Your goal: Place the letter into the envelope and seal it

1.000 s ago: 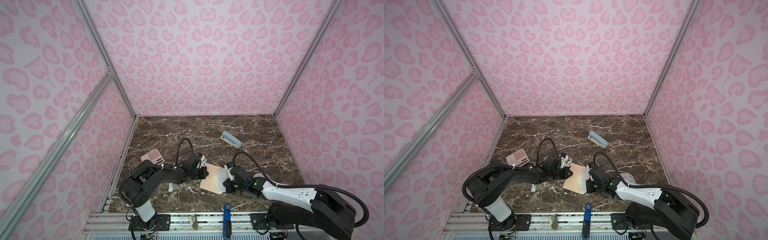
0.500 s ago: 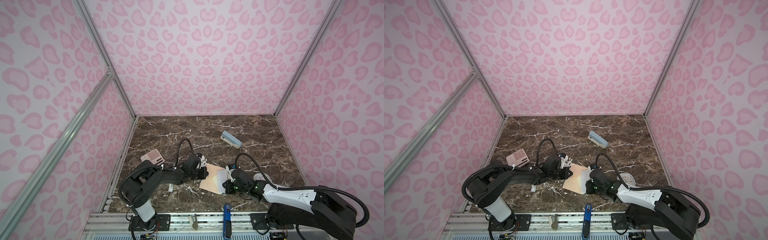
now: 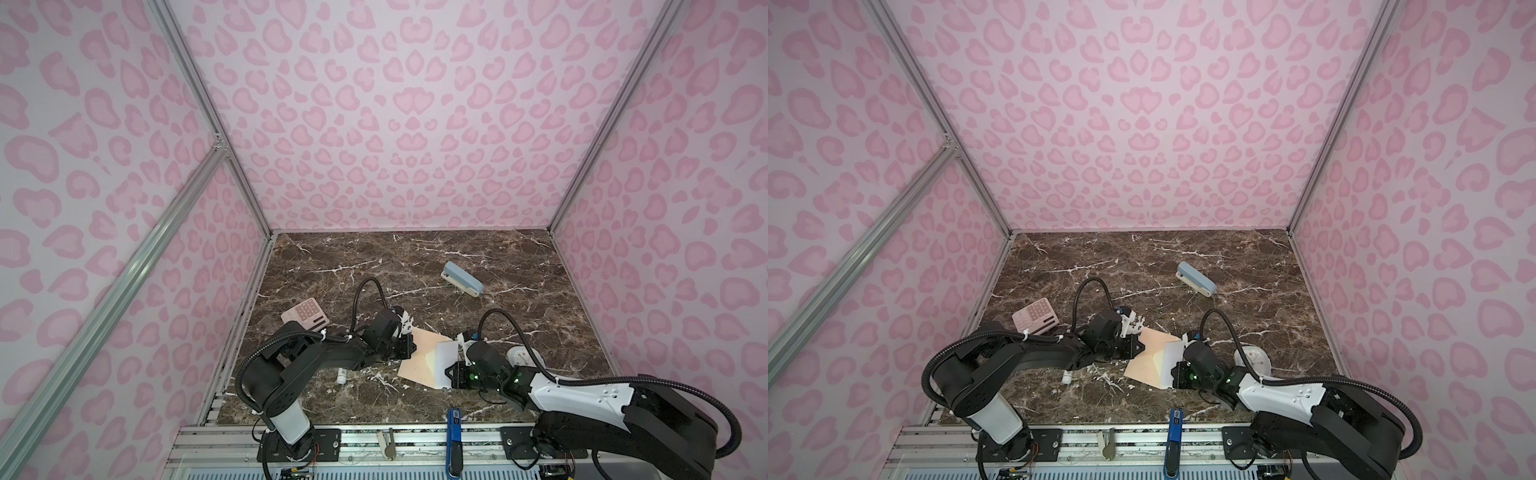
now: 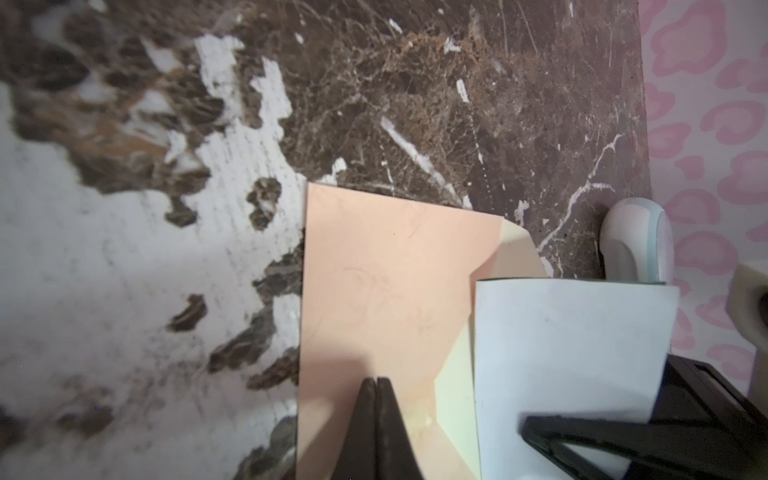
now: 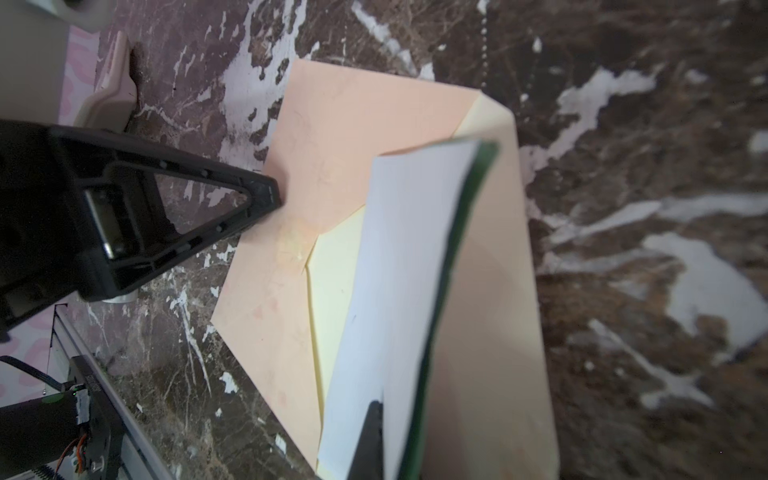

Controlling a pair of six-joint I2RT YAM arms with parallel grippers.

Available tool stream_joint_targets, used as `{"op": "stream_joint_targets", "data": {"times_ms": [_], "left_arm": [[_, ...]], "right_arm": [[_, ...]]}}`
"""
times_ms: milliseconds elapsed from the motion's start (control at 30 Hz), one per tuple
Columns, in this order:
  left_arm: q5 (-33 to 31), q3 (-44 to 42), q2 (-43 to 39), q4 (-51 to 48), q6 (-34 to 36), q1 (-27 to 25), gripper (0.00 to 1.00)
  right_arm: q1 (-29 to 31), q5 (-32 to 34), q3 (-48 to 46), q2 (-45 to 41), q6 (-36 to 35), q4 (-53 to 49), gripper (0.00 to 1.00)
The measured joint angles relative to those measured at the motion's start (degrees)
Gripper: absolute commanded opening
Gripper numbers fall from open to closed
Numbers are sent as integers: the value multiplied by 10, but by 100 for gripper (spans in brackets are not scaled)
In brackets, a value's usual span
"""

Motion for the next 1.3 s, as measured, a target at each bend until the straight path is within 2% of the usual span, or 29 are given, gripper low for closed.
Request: {"op": "stream_joint_targets", "data": {"times_ms": [667, 1300], "left_arm": [[1, 0, 1, -2, 0, 0, 4], [5, -10, 2, 21, -2, 0, 4]], "right_arm": [[0, 0, -14, -17, 108, -19, 0], [0, -9, 9, 37, 123, 9, 0]]}}
